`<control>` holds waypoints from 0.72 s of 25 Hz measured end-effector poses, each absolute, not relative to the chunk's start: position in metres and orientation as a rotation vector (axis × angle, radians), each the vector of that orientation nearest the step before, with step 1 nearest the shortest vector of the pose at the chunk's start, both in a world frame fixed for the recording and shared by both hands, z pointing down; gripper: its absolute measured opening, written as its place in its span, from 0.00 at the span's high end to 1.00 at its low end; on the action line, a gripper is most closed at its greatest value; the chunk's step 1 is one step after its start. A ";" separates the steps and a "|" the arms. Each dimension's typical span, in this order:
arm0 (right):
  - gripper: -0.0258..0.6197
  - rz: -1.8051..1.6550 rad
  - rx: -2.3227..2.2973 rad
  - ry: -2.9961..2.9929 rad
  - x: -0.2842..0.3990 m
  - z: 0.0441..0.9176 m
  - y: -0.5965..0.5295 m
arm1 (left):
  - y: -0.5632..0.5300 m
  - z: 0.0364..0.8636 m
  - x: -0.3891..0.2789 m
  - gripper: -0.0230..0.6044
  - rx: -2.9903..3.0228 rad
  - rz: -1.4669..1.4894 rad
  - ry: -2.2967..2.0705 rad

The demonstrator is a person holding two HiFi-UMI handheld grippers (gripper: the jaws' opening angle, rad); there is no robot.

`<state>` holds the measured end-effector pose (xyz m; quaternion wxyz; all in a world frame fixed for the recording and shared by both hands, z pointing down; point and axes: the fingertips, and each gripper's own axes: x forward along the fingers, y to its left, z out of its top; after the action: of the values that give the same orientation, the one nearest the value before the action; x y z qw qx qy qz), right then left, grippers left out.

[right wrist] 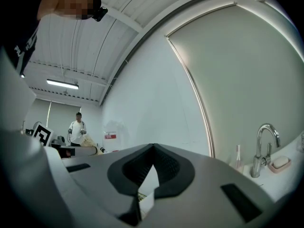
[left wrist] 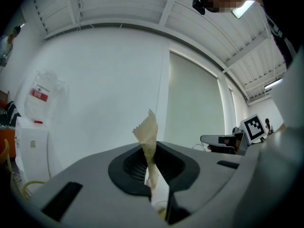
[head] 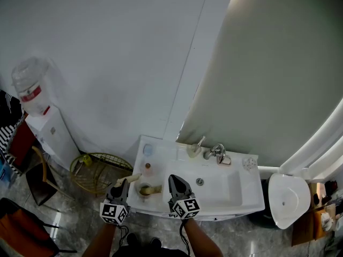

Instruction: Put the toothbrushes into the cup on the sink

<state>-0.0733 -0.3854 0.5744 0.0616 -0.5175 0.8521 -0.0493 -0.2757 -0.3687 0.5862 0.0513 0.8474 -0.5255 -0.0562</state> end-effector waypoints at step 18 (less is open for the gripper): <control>0.92 -0.151 -1.554 2.571 -0.073 0.571 -0.362 | -0.354 0.586 -0.279 0.89 2.548 -0.202 -1.604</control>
<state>-0.0725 -0.3625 0.5706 0.0668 -0.5154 0.8529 -0.0501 -0.2789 -0.3537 0.5857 0.0622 0.8428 -0.5305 -0.0669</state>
